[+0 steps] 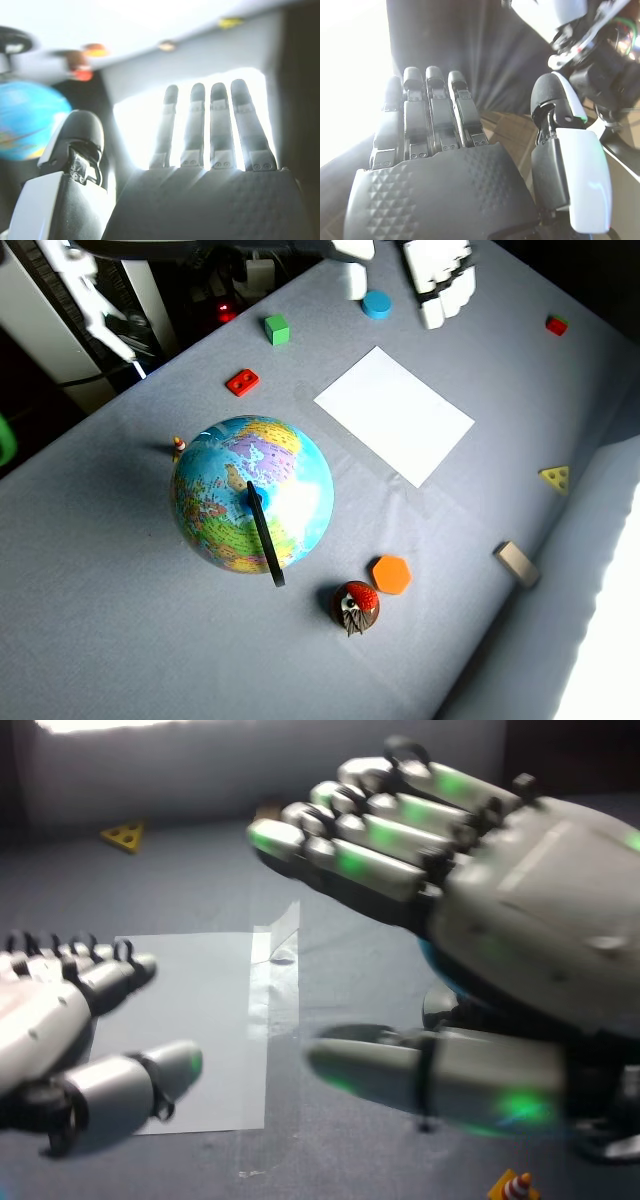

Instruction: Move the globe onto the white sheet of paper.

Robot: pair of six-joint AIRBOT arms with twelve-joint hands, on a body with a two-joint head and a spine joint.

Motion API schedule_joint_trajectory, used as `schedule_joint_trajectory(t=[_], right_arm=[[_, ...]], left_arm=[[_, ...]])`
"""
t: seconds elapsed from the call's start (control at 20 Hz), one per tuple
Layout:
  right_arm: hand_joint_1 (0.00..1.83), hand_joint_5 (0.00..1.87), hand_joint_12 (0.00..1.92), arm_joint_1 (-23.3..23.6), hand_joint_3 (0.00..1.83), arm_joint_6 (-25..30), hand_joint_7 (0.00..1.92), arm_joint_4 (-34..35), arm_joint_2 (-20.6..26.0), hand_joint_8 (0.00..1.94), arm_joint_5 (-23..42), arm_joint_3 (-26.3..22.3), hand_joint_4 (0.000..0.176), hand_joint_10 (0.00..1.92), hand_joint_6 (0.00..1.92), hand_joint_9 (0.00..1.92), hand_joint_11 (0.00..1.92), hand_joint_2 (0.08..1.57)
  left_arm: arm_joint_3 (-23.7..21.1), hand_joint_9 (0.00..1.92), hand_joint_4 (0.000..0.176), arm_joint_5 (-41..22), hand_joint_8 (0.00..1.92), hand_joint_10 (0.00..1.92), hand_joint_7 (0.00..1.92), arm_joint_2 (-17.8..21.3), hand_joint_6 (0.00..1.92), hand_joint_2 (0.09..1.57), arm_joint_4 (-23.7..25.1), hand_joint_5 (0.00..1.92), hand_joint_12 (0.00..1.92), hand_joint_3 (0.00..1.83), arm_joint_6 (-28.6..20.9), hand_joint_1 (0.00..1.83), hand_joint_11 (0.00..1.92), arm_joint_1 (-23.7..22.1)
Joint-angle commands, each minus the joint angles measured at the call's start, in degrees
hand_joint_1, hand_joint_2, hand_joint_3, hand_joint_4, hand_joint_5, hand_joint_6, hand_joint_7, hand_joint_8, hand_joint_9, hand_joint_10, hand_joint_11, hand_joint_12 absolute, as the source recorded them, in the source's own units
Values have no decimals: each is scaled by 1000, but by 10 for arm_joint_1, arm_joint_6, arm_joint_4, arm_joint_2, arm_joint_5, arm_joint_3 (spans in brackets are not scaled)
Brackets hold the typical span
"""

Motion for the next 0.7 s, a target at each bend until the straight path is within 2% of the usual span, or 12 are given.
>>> schedule_joint_trajectory(t=[0.0, 0.05, 0.15, 0.25, 0.35, 0.5, 0.65], right_arm=[[88, 122, 269, 4, 0, 62, 156, -82, 13, 2, -57, 4, 0, 1, 2, 162, 0, 1201], [89, 114, 278, -1, 0, 139, 153, -119, 32, 2, -60, 14, 0, 1, 0, 163, 0, 1200], [91, 106, 283, 0, 0, 194, 142, -119, 56, 0, -44, 30, 0, 0, 0, 156, 0, 1200], [91, 105, 284, 0, 0, 225, 140, -119, 61, 0, -43, 51, 0, 0, 0, 153, 0, 1197], [91, 105, 285, -12, 0, 285, 140, -119, 69, 0, -61, 90, 0, 0, 0, 153, 0, 1194], [89, 105, 285, -35, 0, 322, 141, -119, 77, 0, -111, 115, 0, 0, 0, 153, 0, 1193], [88, 105, 286, -48, 0, 338, 146, -119, 80, 2, -143, 132, 0, 1, 0, 155, 0, 1194]], left_arm=[[-1, 84, 48, -53, 0, 0, 112, -4, 0, 1240, 47, 143, 319, 3, -25, 0, 0, 7], [-3, 84, 48, -74, 0, 0, 111, -14, 0, 1238, 73, 143, 318, 2, -58, 0, 0, 29], [-4, 80, 46, -126, 0, 0, 109, -44, 0, 1237, 115, 136, 317, 2, -103, 0, 0, 77], [-3, 79, 46, -168, 0, 0, 109, -67, 0, 1238, 147, 133, 304, 1, -121, 0, 0, 113], [2, 78, 46, -226, 0, 0, 109, -103, 0, 1238, 189, 133, 300, 1, -147, 0, 0, 165], [11, 78, 46, -292, 0, 0, 108, -136, 0, 1238, 227, 133, 299, 1, -158, 0, 0, 220], [24, 78, 46, -323, 0, 0, 108, -159, 0, 1238, 266, 133, 299, 1, -159, 0, 0, 255]])
